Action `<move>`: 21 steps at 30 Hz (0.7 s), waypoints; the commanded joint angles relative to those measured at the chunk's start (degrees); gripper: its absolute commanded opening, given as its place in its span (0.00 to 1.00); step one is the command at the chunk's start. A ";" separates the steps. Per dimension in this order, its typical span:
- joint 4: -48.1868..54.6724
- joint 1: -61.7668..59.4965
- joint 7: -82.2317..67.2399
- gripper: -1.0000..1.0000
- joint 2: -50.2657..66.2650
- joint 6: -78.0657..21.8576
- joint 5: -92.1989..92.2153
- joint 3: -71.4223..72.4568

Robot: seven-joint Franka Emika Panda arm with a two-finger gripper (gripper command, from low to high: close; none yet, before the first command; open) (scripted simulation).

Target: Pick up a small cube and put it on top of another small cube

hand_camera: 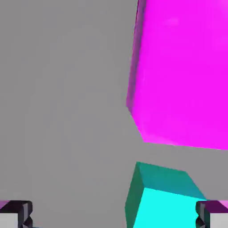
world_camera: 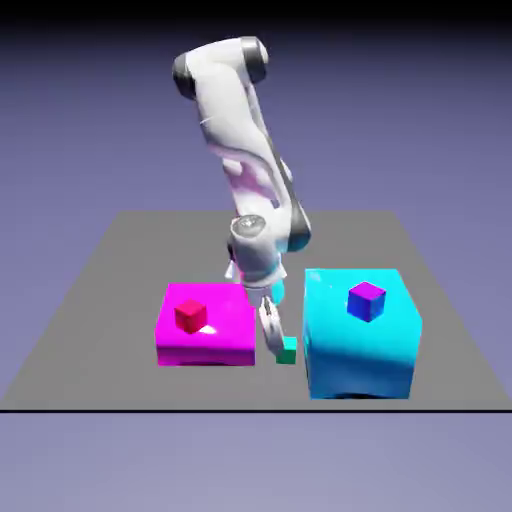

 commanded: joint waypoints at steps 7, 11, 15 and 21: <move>-5.93 -5.71 12.30 0.50 -0.42 6.04 -3.79 7.26; -4.96 2.21 14.39 0.50 1.63 8.52 -6.50 -1.04; -3.99 10.14 16.49 0.50 3.69 10.99 -9.21 -9.34; -2.54 22.03 19.63 0.50 6.78 14.71 -13.28 -21.79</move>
